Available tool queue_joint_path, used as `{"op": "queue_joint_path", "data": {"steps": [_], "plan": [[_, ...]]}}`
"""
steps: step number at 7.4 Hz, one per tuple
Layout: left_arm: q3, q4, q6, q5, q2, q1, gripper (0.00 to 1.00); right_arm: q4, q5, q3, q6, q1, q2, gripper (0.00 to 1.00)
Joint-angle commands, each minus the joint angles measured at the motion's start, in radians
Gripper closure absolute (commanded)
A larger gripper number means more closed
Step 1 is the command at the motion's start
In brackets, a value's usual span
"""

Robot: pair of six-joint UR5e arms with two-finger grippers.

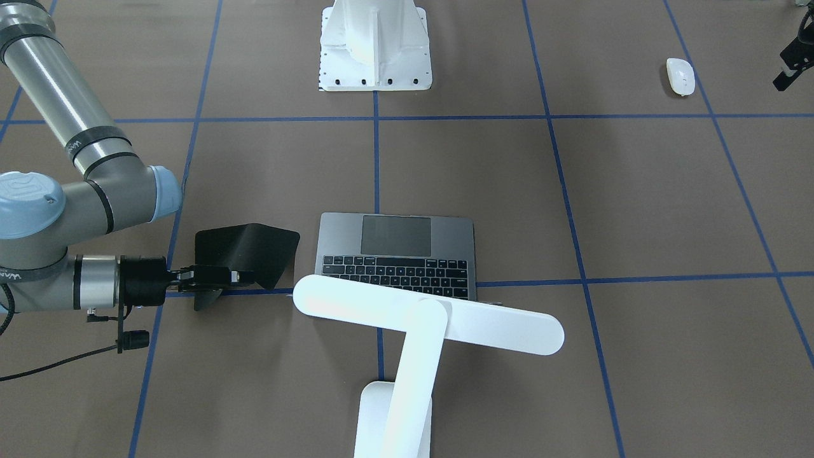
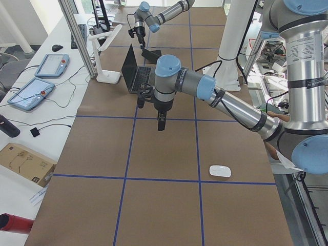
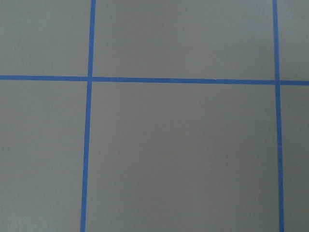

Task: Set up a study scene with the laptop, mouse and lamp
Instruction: 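Lay the mouse pad flat and open the right gripper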

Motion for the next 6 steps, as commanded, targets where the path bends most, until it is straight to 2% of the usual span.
{"op": "queue_joint_path", "data": {"steps": [1,2,4,5,6], "plan": [[-0.003,0.0,-0.001,0.0,0.0,-0.002,0.0,-0.002,0.038,-0.019,0.002,-0.002,0.034,0.54],[-0.007,0.0,-0.028,0.0,0.0,-0.002,0.0,-0.002,0.07,-0.019,0.002,-0.002,0.04,0.54],[-0.01,-0.001,-0.031,0.0,0.0,-0.002,0.0,-0.002,0.074,-0.03,0.0,0.011,0.046,0.53],[-0.009,-0.001,-0.033,0.0,0.0,0.0,0.0,-0.006,0.061,-0.028,0.002,0.03,0.037,0.52],[-0.007,0.0,-0.033,0.0,0.003,-0.002,0.0,-0.008,-0.018,-0.025,0.003,0.047,0.017,0.48]]}}
